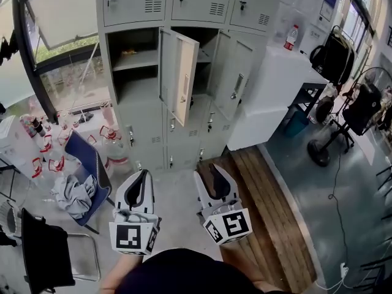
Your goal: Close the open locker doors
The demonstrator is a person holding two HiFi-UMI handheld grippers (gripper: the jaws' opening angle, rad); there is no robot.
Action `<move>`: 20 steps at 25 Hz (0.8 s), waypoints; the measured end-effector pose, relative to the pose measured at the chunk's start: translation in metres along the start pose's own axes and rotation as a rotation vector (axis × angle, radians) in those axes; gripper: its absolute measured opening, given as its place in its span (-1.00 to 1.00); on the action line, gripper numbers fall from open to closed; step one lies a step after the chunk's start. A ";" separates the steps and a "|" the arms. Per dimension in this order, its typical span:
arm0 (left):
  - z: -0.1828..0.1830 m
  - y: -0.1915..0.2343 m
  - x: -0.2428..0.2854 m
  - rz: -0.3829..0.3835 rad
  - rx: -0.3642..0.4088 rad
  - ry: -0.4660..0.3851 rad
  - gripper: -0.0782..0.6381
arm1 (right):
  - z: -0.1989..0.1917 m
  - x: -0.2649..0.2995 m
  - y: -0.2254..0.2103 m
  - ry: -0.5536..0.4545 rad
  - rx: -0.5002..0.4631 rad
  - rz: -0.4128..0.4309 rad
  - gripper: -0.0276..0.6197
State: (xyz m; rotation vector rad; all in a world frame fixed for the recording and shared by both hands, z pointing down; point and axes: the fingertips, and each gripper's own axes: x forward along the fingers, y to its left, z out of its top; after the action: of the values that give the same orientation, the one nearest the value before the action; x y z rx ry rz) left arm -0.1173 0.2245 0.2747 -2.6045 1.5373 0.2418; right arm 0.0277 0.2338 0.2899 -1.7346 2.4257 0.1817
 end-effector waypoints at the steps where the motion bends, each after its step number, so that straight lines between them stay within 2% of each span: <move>1: -0.002 -0.001 0.003 0.005 -0.001 0.003 -0.78 | -0.002 0.002 -0.003 0.001 0.005 0.004 -0.46; 11: -0.018 0.006 0.030 0.031 -0.004 0.030 -0.78 | -0.018 0.034 -0.018 0.024 0.024 0.044 -0.46; 20: -0.032 0.025 0.106 0.007 0.000 0.017 -0.78 | -0.025 0.099 -0.052 -0.003 0.002 0.064 -0.46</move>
State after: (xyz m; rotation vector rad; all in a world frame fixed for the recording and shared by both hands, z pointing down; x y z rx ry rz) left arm -0.0859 0.1155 0.2857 -2.6083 1.5517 0.2205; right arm 0.0442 0.1199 0.2951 -1.6556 2.4802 0.1893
